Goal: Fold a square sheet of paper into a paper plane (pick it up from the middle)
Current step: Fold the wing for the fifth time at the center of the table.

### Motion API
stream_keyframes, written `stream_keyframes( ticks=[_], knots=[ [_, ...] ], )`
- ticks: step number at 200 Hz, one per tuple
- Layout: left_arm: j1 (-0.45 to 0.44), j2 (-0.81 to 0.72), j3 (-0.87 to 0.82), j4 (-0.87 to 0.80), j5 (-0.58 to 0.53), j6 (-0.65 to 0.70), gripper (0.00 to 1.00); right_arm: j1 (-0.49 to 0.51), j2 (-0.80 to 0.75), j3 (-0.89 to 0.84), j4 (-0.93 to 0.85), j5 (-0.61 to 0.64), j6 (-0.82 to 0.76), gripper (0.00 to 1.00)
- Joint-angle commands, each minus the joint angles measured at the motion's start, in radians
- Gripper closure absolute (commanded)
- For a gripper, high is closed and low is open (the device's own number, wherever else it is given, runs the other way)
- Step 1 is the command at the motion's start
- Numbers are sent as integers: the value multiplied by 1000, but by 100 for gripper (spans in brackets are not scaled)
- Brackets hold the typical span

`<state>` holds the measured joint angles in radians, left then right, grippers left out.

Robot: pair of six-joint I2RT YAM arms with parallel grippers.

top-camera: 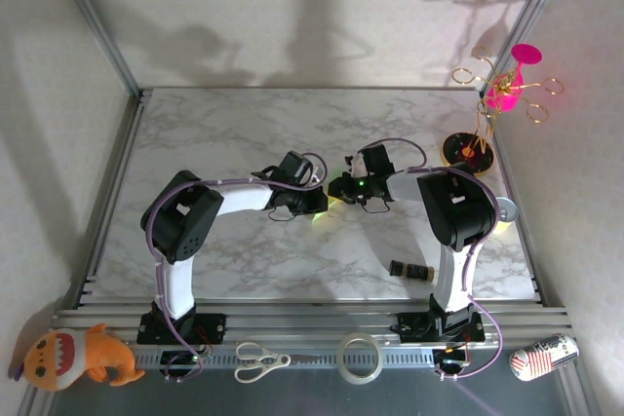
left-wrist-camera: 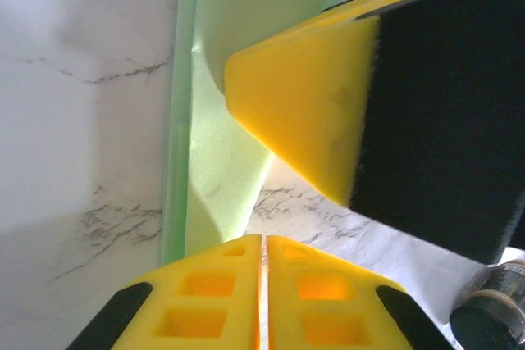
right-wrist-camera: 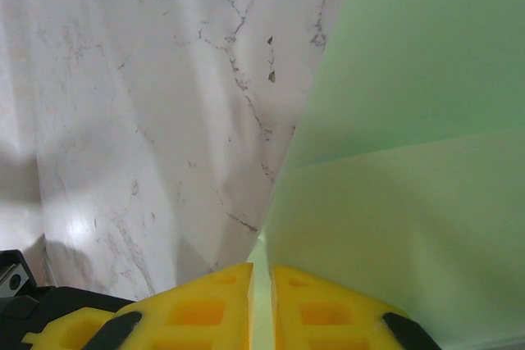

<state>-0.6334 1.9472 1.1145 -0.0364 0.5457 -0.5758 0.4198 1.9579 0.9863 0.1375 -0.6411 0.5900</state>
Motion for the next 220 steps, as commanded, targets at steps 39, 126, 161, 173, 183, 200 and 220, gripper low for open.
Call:
stream_keyframes(
  ticks=[39, 126, 161, 173, 183, 200, 220],
  knots=[
    [-8, 26, -24, -52, -37, 41, 93, 18, 61, 9, -54, 50, -19, 85],
    [-12, 10, -29, -117, -61, 77, 95, 19, 75, 21, -85, 67, -21, 86],
    [-15, -52, -14, -120, -31, 73, 93, 22, 75, 24, -88, 66, -22, 86],
    [-17, -70, -10, -118, -23, 68, 92, 23, 76, 25, -89, 67, -22, 86],
    [-18, -80, -8, -118, -18, 68, 91, 22, 77, 26, -90, 66, -22, 86],
    [-21, -81, -12, -122, -17, 74, 91, 24, 79, 28, -90, 64, -22, 86],
    [-23, -64, -20, -138, -27, 83, 91, 25, 81, 28, -90, 64, -22, 86]
  ],
)
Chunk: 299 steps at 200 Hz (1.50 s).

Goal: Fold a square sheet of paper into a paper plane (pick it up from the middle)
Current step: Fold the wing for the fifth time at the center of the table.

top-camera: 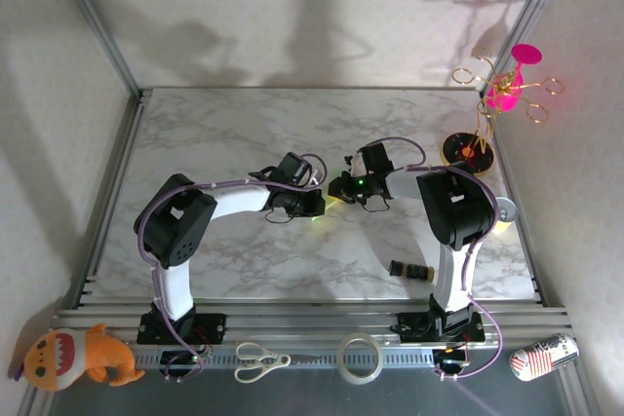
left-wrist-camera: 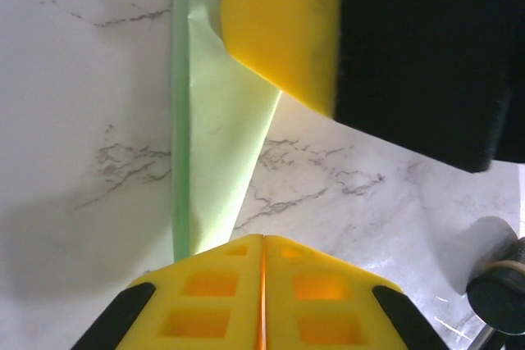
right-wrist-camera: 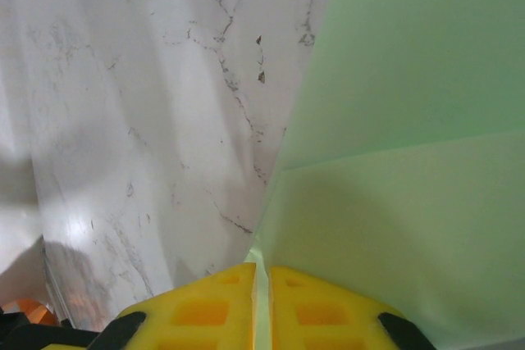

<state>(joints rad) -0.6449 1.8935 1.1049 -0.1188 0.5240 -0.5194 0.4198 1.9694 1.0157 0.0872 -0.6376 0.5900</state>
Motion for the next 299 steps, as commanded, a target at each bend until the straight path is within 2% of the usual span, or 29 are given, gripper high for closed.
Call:
stream_keyframes(
  ticks=[1, 131, 209, 299],
  knots=[
    [-12, -9, -11, -56, -5, 26, 91, 25, 71, -3, -40, 60, -22, 86],
    [-22, 36, -44, -74, -17, 35, 92, 27, 78, 3, -49, 61, -25, 86],
    [-13, -51, -10, -42, -36, -3, 89, 27, 79, 1, -49, 63, -25, 86],
    [-9, 48, 42, -12, -32, -18, 88, 28, 78, -2, -47, 61, -26, 86]
  ],
)
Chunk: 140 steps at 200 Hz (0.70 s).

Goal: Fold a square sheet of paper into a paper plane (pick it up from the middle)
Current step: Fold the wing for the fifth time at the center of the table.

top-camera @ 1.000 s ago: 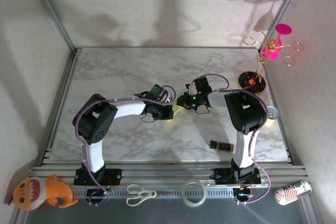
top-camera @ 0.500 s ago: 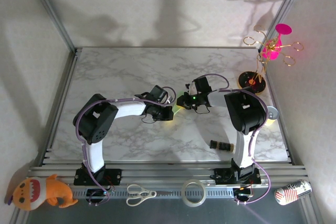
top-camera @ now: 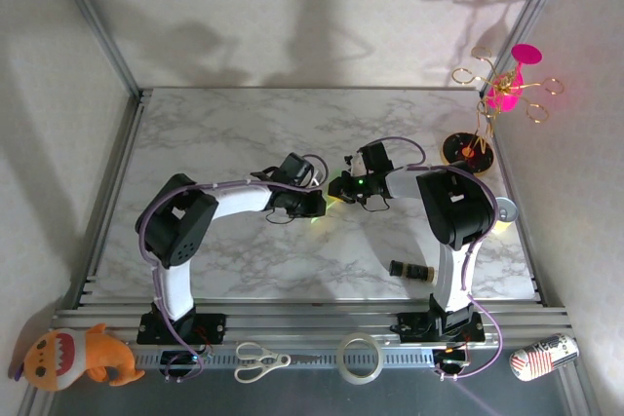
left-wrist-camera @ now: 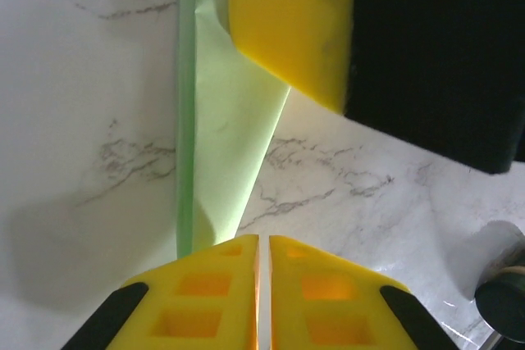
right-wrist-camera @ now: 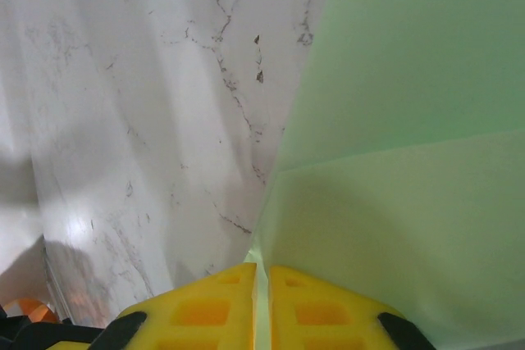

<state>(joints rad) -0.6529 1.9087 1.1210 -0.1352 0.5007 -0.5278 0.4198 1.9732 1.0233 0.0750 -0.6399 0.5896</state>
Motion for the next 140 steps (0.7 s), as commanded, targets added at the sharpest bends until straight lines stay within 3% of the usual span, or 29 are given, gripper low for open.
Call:
stream_keyframes(
  ticks=[1, 75, 140],
  knots=[
    [-2, 33, 26, 4, -8, -10, 88, 27, 74, -10, -36, 63, -24, 86],
    [-19, 52, -8, 19, 3, -25, 89, 28, 76, -6, -40, 66, -27, 86],
    [-30, 55, -66, -18, -56, -13, 93, 29, 59, -12, -17, 69, -24, 86]
  ],
)
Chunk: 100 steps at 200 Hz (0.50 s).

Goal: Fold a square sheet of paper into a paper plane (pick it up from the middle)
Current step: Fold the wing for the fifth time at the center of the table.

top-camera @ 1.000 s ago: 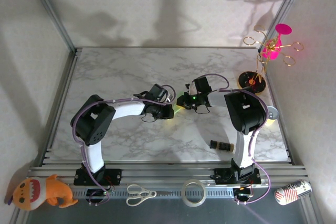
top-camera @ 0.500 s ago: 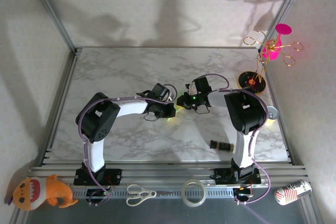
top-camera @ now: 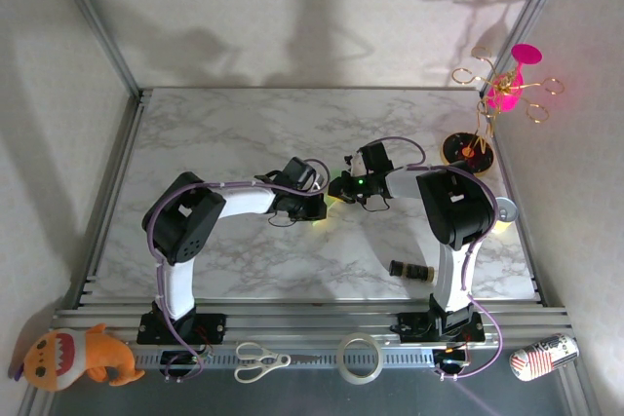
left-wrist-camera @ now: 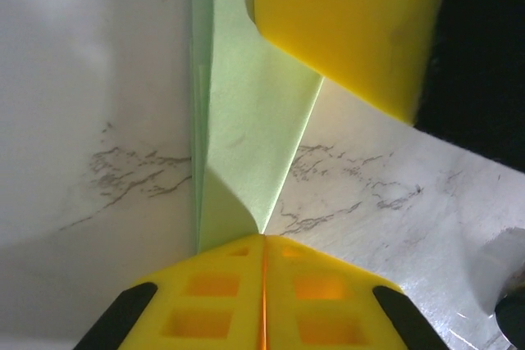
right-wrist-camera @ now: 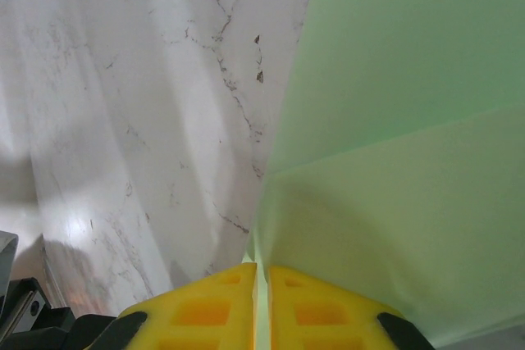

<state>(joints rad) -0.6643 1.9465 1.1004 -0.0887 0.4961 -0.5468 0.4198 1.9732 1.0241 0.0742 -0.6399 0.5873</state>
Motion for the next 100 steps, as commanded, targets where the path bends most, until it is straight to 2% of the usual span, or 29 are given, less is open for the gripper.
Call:
stream_keyframes(
  ticks=[1, 100],
  knots=[
    [-18, 18, -46, -66, -53, 7, 93, 29, 59, -13, -16, 69, -21, 86],
    [-17, -1, -79, -84, -70, 24, 99, -37, 60, 90, -73, 119, -101, 87]
  ],
)
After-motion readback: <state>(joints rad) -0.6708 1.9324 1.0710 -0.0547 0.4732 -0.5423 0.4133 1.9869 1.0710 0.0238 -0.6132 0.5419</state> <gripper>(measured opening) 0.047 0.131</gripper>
